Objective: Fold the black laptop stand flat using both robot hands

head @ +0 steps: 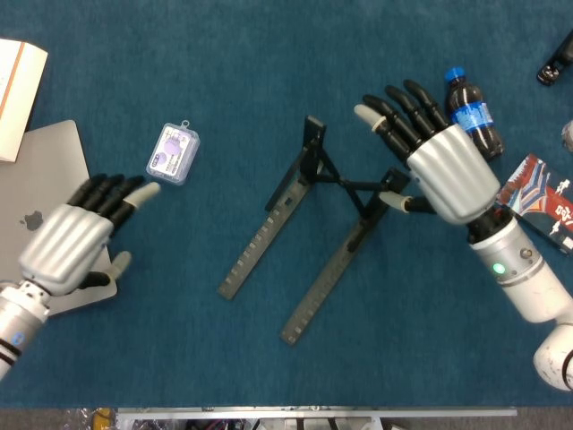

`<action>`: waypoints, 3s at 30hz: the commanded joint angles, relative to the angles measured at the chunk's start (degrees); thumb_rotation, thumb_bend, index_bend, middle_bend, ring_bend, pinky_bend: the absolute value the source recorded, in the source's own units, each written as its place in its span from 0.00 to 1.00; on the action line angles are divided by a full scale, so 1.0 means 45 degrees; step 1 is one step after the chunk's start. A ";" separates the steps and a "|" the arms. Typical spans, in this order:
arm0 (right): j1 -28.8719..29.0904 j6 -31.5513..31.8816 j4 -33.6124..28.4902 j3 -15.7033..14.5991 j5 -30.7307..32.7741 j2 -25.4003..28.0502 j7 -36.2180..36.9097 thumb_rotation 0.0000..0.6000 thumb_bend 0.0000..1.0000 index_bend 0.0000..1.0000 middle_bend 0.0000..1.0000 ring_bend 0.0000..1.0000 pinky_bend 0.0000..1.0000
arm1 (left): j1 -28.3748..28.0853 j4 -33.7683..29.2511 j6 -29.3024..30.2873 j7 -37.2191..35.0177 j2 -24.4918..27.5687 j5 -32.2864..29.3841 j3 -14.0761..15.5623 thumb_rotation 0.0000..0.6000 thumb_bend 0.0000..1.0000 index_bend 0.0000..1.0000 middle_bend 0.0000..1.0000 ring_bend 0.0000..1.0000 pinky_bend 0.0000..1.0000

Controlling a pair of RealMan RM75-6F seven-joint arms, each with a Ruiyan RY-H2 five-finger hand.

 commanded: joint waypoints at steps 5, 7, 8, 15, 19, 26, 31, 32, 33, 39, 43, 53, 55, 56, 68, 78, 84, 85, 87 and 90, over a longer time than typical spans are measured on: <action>-0.0040 -0.0049 0.0091 0.0050 0.0386 0.0095 -0.0104 1.00 0.00 0.00 0.10 0.00 0.01 | -0.1519 0.0027 -0.1621 -0.2282 -0.0032 0.0772 0.0077 1.00 0.41 0.01 0.05 0.00 0.04; -0.0072 -0.0026 0.0054 0.0047 0.0472 0.0135 -0.0076 1.00 0.00 0.00 0.10 0.00 0.01 | -0.1938 0.0047 -0.2026 -0.2893 -0.0021 0.0935 0.0094 1.00 0.41 0.01 0.06 0.00 0.04; -0.0083 -0.0023 0.0022 0.0033 0.0495 0.0154 -0.0038 1.00 0.00 0.00 0.10 0.00 0.01 | -0.2095 0.0055 -0.2146 -0.3111 -0.0022 0.1018 0.0101 1.00 0.41 0.01 0.06 0.00 0.04; -0.0107 0.0133 -0.0379 -0.0300 0.0066 0.0379 0.0351 1.00 0.00 0.00 0.10 0.00 0.01 | -0.2613 0.0240 -0.2326 -0.3503 -0.0121 0.1087 0.0088 1.00 0.41 0.02 0.06 0.00 0.04; -0.0131 0.0411 -0.0740 -0.0477 -0.0375 0.0555 0.0824 1.00 0.00 0.00 0.10 0.00 0.01 | -0.2601 0.0228 -0.2169 -0.3557 -0.0043 0.1033 0.0195 1.00 0.41 0.02 0.06 0.00 0.04; -0.0159 0.1081 -0.1742 -0.1004 -0.1593 0.1071 0.2405 1.00 0.00 0.00 0.10 0.00 0.01 | -0.2405 0.0344 -0.1708 -0.3492 0.0148 0.0605 0.0194 1.00 0.41 0.02 0.06 0.00 0.04; -0.0067 0.1162 -0.2422 -0.1344 -0.2222 0.1548 0.3228 1.00 0.00 0.00 0.10 0.00 0.01 | -0.2074 0.0410 -0.1315 -0.2967 0.0321 0.0037 0.0147 1.00 0.41 0.02 0.06 0.00 0.04; -0.0046 0.1139 -0.2518 -0.1394 -0.2281 0.1621 0.3357 1.00 0.00 0.00 0.10 0.00 0.01 | -0.1999 0.0411 -0.1232 -0.2827 0.0353 -0.0073 0.0137 1.00 0.41 0.02 0.06 0.00 0.04; -0.0015 0.1080 -0.2647 -0.1466 -0.2328 0.1717 0.3560 1.00 0.00 0.00 0.10 0.00 0.01 | -0.1891 0.0408 -0.1118 -0.2658 0.0392 -0.0219 0.0129 1.00 0.41 0.02 0.06 0.00 0.04; 0.0240 0.0449 -0.2920 -0.1783 -0.2210 0.1991 0.4718 1.00 0.00 0.00 0.10 0.00 0.01 | -0.1438 0.0357 -0.0660 -0.2368 0.0619 -0.0833 0.0099 1.00 0.41 0.02 0.06 0.00 0.04; 0.0608 -0.0261 -0.2919 -0.1937 -0.2087 0.2108 0.5568 1.00 0.00 0.00 0.10 0.00 0.01 | -0.1261 0.0374 -0.0456 -0.2361 0.0720 -0.0968 0.0086 1.00 0.41 0.02 0.06 0.00 0.04; 0.1553 -0.1806 -0.2675 -0.2110 -0.1665 0.1792 0.7724 1.00 0.00 0.00 0.10 0.00 0.01 | -0.1158 0.0386 -0.0450 -0.2259 0.0715 -0.0913 0.0118 1.00 0.41 0.02 0.06 0.00 0.04; 0.1730 -0.2080 -0.2529 -0.2034 -0.1442 0.1622 0.8113 1.00 0.00 0.00 0.10 0.00 0.01 | -0.1181 0.0392 -0.0515 -0.2227 0.0697 -0.0897 0.0120 1.00 0.41 0.02 0.06 0.00 0.04; 0.1808 -0.2199 -0.2480 -0.2000 -0.1347 0.1541 0.8296 1.00 0.00 0.00 0.10 0.00 0.01 | -0.1188 0.0386 -0.0526 -0.2221 0.0691 -0.0897 0.0111 1.00 0.41 0.02 0.06 0.00 0.04; 0.3025 -0.4015 -0.0943 -0.1395 -0.0097 -0.0075 1.0137 1.00 0.00 0.00 0.10 0.00 0.01 | -0.1103 0.0373 -0.0484 -0.2252 0.0759 -0.0882 0.0109 1.00 0.41 0.02 0.06 0.00 0.04; 0.3582 -0.4553 0.0377 -0.1131 0.0265 -0.1242 1.0682 1.00 0.00 0.00 0.10 0.00 0.01 | -0.0956 0.0338 -0.0313 -0.2312 0.0897 -0.0795 0.0159 1.00 0.41 0.02 0.06 0.00 0.04; 0.3994 -0.5061 0.1658 -0.0841 0.0757 -0.2348 1.0997 1.00 0.01 0.00 0.10 0.00 0.01 | -0.0895 0.0361 -0.0245 -0.2401 0.0934 -0.0644 0.0206 1.00 0.41 0.02 0.06 0.00 0.04; 0.4035 -0.5090 0.1800 -0.0831 0.0773 -0.2448 1.0979 1.00 0.01 0.00 0.10 0.00 0.01 | -0.0888 0.0364 -0.0225 -0.2419 0.0935 -0.0621 0.0206 1.00 0.41 0.02 0.06 0.00 0.04; 0.4078 -0.5128 0.2065 -0.0831 0.0826 -0.2640 1.0877 1.00 0.01 0.00 0.10 0.00 0.01 | -0.0866 0.0384 -0.0186 -0.2459 0.0934 -0.0582 0.0211 1.00 0.41 0.02 0.06 0.00 0.04; 0.4062 -0.5183 0.2350 -0.0830 0.1036 -0.2892 1.0620 1.00 0.01 0.00 0.10 0.00 0.01 | -0.0834 0.0434 -0.0142 -0.2545 0.0952 -0.0520 0.0231 1.00 0.41 0.02 0.06 0.00 0.04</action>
